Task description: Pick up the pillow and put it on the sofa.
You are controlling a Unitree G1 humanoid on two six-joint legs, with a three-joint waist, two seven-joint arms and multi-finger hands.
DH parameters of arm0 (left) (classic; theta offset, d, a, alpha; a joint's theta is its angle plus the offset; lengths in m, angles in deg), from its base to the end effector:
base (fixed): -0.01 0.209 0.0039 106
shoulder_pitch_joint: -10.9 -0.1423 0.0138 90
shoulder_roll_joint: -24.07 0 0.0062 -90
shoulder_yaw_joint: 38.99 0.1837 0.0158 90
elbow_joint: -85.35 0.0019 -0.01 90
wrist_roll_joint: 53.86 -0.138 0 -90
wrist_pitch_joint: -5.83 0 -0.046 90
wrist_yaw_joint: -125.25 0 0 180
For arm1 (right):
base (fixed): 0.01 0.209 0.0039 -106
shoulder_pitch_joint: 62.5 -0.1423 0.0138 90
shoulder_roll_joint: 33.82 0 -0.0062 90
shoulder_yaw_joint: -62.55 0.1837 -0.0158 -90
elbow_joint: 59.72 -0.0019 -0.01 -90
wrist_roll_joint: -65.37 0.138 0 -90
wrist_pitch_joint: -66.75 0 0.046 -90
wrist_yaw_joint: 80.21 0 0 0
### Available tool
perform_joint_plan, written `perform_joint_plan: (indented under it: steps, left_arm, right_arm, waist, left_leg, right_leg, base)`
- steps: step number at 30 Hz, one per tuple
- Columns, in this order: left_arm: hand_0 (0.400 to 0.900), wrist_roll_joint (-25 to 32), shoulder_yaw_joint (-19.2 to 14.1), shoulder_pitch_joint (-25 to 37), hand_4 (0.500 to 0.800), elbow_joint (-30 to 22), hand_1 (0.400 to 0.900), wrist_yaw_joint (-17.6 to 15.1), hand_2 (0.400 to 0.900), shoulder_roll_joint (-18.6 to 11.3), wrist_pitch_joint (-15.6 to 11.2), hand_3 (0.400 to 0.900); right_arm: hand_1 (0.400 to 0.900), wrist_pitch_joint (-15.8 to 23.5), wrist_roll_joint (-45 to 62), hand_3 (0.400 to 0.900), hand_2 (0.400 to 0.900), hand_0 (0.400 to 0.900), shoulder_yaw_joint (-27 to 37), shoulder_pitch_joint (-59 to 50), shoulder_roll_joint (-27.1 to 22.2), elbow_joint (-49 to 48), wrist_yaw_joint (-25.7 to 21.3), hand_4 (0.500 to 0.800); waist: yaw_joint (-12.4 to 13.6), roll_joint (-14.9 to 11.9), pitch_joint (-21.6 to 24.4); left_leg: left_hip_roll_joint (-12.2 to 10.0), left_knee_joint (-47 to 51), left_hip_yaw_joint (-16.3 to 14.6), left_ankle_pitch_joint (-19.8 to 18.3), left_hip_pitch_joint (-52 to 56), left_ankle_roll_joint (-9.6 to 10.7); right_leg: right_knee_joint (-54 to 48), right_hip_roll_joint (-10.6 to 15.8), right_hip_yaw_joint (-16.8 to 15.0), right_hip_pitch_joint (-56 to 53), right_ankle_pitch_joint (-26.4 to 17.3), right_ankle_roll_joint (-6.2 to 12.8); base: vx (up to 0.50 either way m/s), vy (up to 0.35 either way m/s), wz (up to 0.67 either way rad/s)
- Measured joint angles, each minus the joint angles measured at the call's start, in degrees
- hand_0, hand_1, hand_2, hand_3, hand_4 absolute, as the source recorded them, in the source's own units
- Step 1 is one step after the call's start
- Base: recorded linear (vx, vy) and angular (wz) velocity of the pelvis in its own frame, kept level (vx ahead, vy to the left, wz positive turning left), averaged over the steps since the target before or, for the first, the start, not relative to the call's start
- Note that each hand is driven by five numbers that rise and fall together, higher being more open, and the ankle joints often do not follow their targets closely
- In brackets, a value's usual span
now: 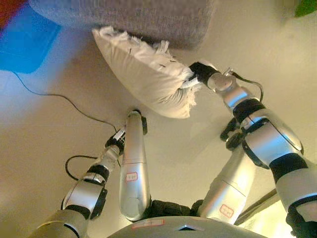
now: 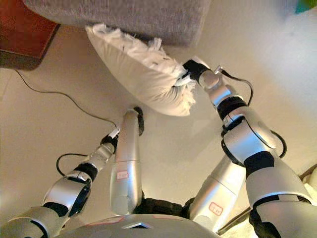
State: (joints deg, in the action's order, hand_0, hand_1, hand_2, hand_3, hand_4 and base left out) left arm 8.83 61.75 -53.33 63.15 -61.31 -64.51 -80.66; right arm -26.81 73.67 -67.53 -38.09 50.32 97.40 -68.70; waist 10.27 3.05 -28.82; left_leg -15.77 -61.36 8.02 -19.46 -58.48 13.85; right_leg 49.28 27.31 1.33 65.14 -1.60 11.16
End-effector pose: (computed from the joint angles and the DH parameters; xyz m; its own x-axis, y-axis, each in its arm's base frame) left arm 0.2317 0.2037 -0.0476 0.6450 0.1394 -0.7514 -0.5758 0.7351 -0.3579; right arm 0.3690 -0.1603 0.1497 0.9192 0.2039 -0.3370 -0.3850 0.6458 -0.6593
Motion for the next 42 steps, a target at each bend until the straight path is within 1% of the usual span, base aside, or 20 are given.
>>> perform_joint_plan:
  steps: [1,6,9,11,13,14,15,16,17,18,19,21,23,25,32,36,38,40,41,42]
  left_arm:
    - [0.9,-0.7,-0.5,-0.3,0.8,0.7,0.9,0.2,0.9,0.0,0.1,0.9]
    - [0.9,-4.5,-1.2,-3.4,0.8,2.5,0.9,1.2,0.9,1.2,0.0,0.9]
    - [0.9,-6.4,-1.4,-4.5,0.8,2.5,0.9,1.4,0.9,1.2,0.6,0.9]
    - [0.9,-7.9,-3.5,-5.4,0.8,3.1,0.9,0.4,0.9,0.9,2.0,0.9]
    - [0.9,-9.7,-3.5,-6.8,0.8,2.7,0.9,0.3,0.9,1.0,2.6,0.9]
    - [0.9,-11.5,-3.4,-7.6,0.8,2.4,0.9,0.2,0.9,0.9,3.3,0.9]
    - [0.9,-13.6,-3.2,-7.4,0.8,2.0,0.9,-0.4,0.9,1.0,4.2,0.9]
    - [0.9,-15.8,-2.9,-7.6,0.8,1.5,0.9,-0.6,0.9,0.9,5.1,0.9]
    - [0.9,-17.1,-2.7,-8.0,0.8,0.6,0.9,-0.7,0.9,0.6,6.1,0.9]
    - [0.9,-17.7,-2.7,-9.0,0.8,-0.2,0.9,-0.4,0.9,0.0,7.0,0.9]
    - [0.9,-18.0,-2.7,-9.9,0.8,-0.5,0.9,0.2,0.9,-0.5,7.9,0.9]
    - [0.9,-18.3,-3.3,-11.0,0.8,-0.7,0.9,1.3,0.9,-1.3,8.8,0.9]
    - [0.9,-20.3,-5.3,-11.6,0.8,-0.8,0.9,2.4,0.9,-2.2,9.0,0.9]
    - [0.9,-21.6,-7.8,-12.6,0.8,-0.8,0.9,3.0,0.9,-2.9,8.9,0.9]
    - [0.9,-24.8,-10.4,-15.7,0.8,1.8,0.9,5.6,0.9,-4.8,9.8,0.9]
    - [0.9,-24.9,-11.0,-16.2,0.8,3.9,0.9,6.3,0.9,-4.8,10.9,0.9]
    - [0.9,-26.5,-12.1,-16.2,0.8,4.5,0.9,6.7,0.9,-4.7,11.5,0.9]
    - [0.9,-27.3,-12.2,-16.2,0.8,5.2,0.9,7.0,0.9,-4.7,11.7,0.9]
    - [0.9,-28.3,-12.0,-16.2,0.8,5.7,0.9,7.3,0.9,-4.7,12.1,0.9]
    - [0.9,-29.3,-10.7,-16.0,0.8,6.3,0.9,7.5,0.9,-4.7,12.5,0.9]
  right_arm:
    - [0.4,0.0,-0.1,0.4,0.4,0.4,0.0,0.7,-0.2,0.0,0.4,0.5]
    - [0.4,0.1,-0.2,0.4,0.4,0.4,0.0,6.2,-3.0,-5.0,1.6,0.5]
    - [0.4,0.1,-0.7,0.4,0.4,0.4,0.0,9.7,-5.5,-8.3,2.4,0.5]
    - [0.4,0.1,-1.5,0.4,0.4,0.4,0.2,11.0,-7.8,-9.7,3.2,0.5]
    - [0.4,0.0,-1.6,0.4,0.4,0.4,0.2,14.0,-10.9,-11.7,4.0,0.5]
    - [0.4,0.0,-1.6,0.4,0.4,0.4,1.2,15.8,-12.6,-13.5,4.3,0.5]
    - [0.4,0.0,-1.6,0.4,0.4,0.4,2.5,18.1,-14.9,-15.6,4.3,0.5]
    - [0.4,0.0,-1.4,0.4,0.4,0.4,3.7,20.7,-17.9,-17.9,4.4,0.5]
    - [0.4,-0.1,-1.4,0.4,0.4,0.4,4.8,22.8,-20.0,-18.9,4.7,0.5]
    - [0.4,-0.1,-1.4,0.4,0.4,0.4,5.0,23.7,-21.0,-18.9,5.1,0.5]
    - [0.4,-0.1,-1.4,0.4,0.4,0.4,5.1,24.0,-21.7,-18.9,5.6,0.5]
    - [0.4,-0.1,-1.5,0.4,0.4,0.4,5.1,24.2,-22.3,-19.1,7.2,0.5]
    - [0.4,-0.1,-1.5,0.4,0.4,0.4,5.1,24.2,-22.6,-19.8,9.1,0.5]
    - [0.4,-0.1,-1.7,0.4,0.4,0.4,5.1,24.2,-22.5,-20.0,11.7,0.5]
    - [0.4,-0.1,-2.2,0.4,0.4,0.4,4.8,22.7,-22.6,-20.1,17.8,0.5]
    - [0.4,-0.2,-2.2,0.4,0.4,0.4,2.8,17.0,-22.9,-19.7,21.1,0.5]
    - [0.4,-0.4,-2.2,0.4,0.4,0.4,0.9,13.3,-23.6,-19.6,22.6,0.5]
    - [0.4,-1.0,-2.1,0.4,0.4,0.4,-0.2,10.7,-24.3,-19.3,23.2,0.5]
    - [0.4,-1.3,-2.1,0.4,0.4,0.4,-0.7,9.6,-24.7,-19.2,23.7,0.5]
    - [0.4,-1.4,-1.9,0.4,0.4,0.4,-1.4,8.8,-25.6,-19.2,24.1,0.5]
  waist:
    - [-0.2,-0.1,0.0]
    - [0.0,-0.4,0.0]
    - [-0.3,-0.4,0.3]
    - [-0.7,-0.6,0.4]
    - [-1.1,-0.5,2.0]
    - [-1.8,-0.3,3.1]
    - [-2.7,-0.1,3.4]
    - [-3.2,-0.1,3.5]
    - [-3.4,-0.2,3.8]
    - [-3.6,-0.7,4.3]
    - [-3.3,-0.9,4.9]
    - [-1.7,-1.3,6.2]
    - [-1.3,-1.8,6.5]
    - [-0.6,-2.9,8.9]
    - [-0.2,-6.9,19.8]
    - [0.2,-7.9,21.8]
    - [0.9,-8.1,21.9]
    - [1.4,-8.1,22.2]
    - [1.6,-8.1,22.3]
    - [1.5,-7.9,22.6]
  left_leg:
    - [-0.6,2.3,-0.7,1.1,2.5,1.8]
    - [-1.4,15.0,-2.1,3.1,17.8,2.1]
    - [-1.2,23.4,-2.0,5.7,26.5,2.0]
    - [-1.4,28.9,-2.7,7.7,32.3,2.3]
    - [-2.2,33.4,-5.3,10.5,35.7,1.7]
    - [-2.5,34.6,-6.1,12.0,35.9,1.6]
    - [-3.1,35.0,-7.5,13.6,36.1,0.6]
    - [-3.8,35.7,-9.8,15.7,36.6,-0.3]
    - [-3.9,36.8,-11.2,17.1,37.6,-0.6]
    - [-3.7,37.7,-12.3,18.0,38.8,0.5]
    - [-3.1,38.6,-12.5,18.4,40.1,1.4]
    - [-2.7,40.1,-13.9,18.6,42.5,1.7]
    - [-2.3,41.8,-14.9,18.6,46.0,1.5]
    - [-1.9,44.1,-15.5,18.6,48.9,1.5]
    - [-1.6,49.2,-15.3,18.8,54.3,2.0]
    - [-1.6,50.1,-15.4,18.9,55.8,2.1]
    - [-1.6,49.9,-15.3,18.9,55.8,2.1]
    - [-1.3,49.7,-14.5,18.6,55.5,1.5]
    - [-0.9,49.6,-14.2,18.2,55.2,1.1]
    - [-0.4,49.0,-12.6,17.3,53.6,0.7]
  right_leg:
    - [-0.1,0.2,0.3,-2.0,0.2,-0.72]
    - [-4.4,-0.4,2.4,-13.3,2.6,-1.1]
    - [-7.9,-0.5,5.2,-21.5,3.2,-1.23]
    - [-10.0,-0.2,7.3,-27.1,3.6,-0.99]
    - [-12.0,1.5,10.3,-32.2,4.4,-0.48]
    - [-11.7,2.7,12.5,-34.4,5.1,-0.01]
    - [-11.9,4.6,15.2,-37.2,6.0,0.03]
    - [-12.0,6.6,18.3,-40.9,6.6,0.73]
    - [-12.6,7.7,20.0,-44.1,7.0,1.59]
    - [-14.0,7.8,20.6,-46.3,7.0,2.41]
    - [-17.0,7.4,21.1,-48.9,5.7,3.19]
    - [-22.6,6.5,21.9,-52.6,2.5,3.43]
    - [-28.4,5.6,24.2,-58.4,-0.5,3.43]
    - [-33.4,4.6,25.5,-62.7,-2.7,3.39]
    - [-40.7,2.4,26.3,-70.7,-4.8,3.31]
    - [-41.2,2.3,27.1,-72.0,-5.0,3.15]
    - [-41.3,2.2,27.3,-72.3,-5.6,2.3]
    - [-41.4,2.2,27.4,-72.7,-7.3,0.55]
    - [-41.3,2.3,27.4,-72.9,-8.8,-0.59]
    - [-40.4,2.7,27.1,-72.7,-10.9,-1.42]
  base:
    - [0.16,-0.098,-0.01]
    - [0.21,-0.107,0.08]
    - [0.19,-0.114,0.29]
    - [0.22,-0.167,0.69]
    - [0.18,-0.224,1.27]
    - [0.2,-0.258,1.56]
    - [0.15,-0.198,1.21]
    - [0.15,-0.078,0.58]
    - [0.11,0.018,0.07]
    - [0.12,0.052,-0.12]
    - [0.12,0.041,-0.02]
    - [0.16,0.062,0.0]
    - [0.2,0.093,-0.01]
    - [0.17,0.076,0.16]
    - [0.11,0.058,0.14]
    - [0.14,0.08,0.04]
    - [0.13,0.096,0.2]
    - [0.12,0.105,0.42]
    - [0.14,0.079,0.75]
    - [0.15,0.016,0.84]
